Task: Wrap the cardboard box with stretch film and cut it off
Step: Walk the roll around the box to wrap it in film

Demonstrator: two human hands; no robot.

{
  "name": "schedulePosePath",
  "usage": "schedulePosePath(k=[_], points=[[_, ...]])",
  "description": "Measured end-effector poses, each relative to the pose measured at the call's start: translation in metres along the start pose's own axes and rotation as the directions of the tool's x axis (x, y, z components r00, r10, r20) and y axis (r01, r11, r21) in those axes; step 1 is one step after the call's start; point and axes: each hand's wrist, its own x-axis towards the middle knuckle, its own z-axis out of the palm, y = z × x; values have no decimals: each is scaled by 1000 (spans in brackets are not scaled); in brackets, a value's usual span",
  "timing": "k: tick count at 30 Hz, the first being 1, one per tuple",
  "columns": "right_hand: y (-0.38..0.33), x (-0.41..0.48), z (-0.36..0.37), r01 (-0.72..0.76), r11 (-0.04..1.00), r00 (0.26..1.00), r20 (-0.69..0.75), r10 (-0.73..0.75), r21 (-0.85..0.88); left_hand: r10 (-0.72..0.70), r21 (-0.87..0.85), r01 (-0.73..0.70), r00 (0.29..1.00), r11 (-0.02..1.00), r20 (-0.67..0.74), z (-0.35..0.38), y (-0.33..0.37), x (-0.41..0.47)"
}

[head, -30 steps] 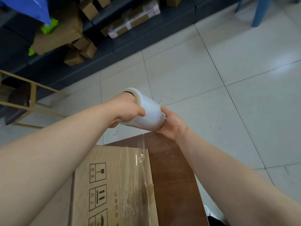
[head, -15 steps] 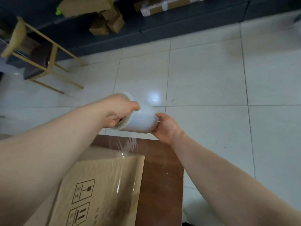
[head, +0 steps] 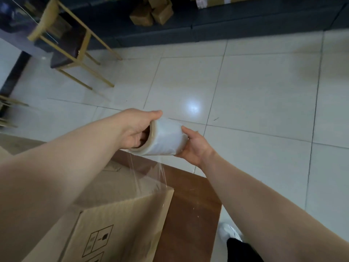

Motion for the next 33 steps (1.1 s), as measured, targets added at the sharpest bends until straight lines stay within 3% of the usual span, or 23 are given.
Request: schedulePosePath(k=[14,22,33], points=[[-5,32,17,-42,982,998,-43,35,-186,-55,-105,49,997,993,-52,-18,-11,16],[-16,45,21,-40,976,999,-23,37,-212,-159,-209,145,986,967,-48,-31,3,20],[-31,73,48,-93,975,996,-7,94,-199,-193,-335,124,964,934,-182,-56,25,32]])
